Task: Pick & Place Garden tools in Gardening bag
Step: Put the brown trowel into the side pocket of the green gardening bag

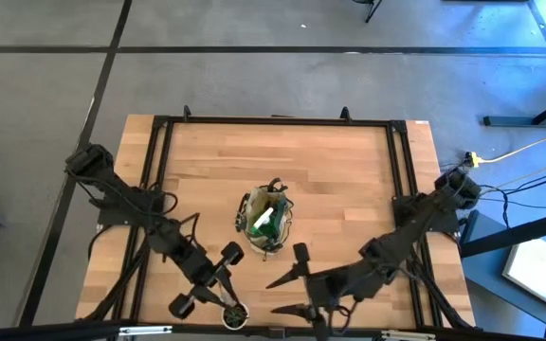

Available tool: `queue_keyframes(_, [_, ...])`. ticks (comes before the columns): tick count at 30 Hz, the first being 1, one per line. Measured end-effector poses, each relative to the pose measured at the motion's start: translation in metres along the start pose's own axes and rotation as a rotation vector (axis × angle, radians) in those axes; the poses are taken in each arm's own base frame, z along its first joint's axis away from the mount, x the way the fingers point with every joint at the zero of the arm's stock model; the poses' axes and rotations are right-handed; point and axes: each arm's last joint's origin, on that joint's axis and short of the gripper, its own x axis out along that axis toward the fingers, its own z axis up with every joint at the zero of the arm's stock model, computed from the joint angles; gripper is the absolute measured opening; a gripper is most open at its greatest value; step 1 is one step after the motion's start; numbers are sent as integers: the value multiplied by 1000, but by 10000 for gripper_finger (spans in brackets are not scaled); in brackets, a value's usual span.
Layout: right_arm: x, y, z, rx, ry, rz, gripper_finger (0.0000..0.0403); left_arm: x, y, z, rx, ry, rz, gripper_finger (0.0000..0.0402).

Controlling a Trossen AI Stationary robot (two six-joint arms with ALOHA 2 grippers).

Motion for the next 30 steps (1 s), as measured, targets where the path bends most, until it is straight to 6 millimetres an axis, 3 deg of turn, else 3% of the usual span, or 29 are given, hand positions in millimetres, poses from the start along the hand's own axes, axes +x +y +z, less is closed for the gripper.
queue_keyframes(6, [32,-16,-20,18,-85,-11,215,-6,15,-14,-77,22,-117,61])
queue_keyframes(17, [34,-18,-17,66,-144,176,215,-6,10,-14,-60,9,-202,61])
queue_keyframes(30, [54,-27,-31,234,-251,148,215,-3,29,-25,-88,15,-187,61])
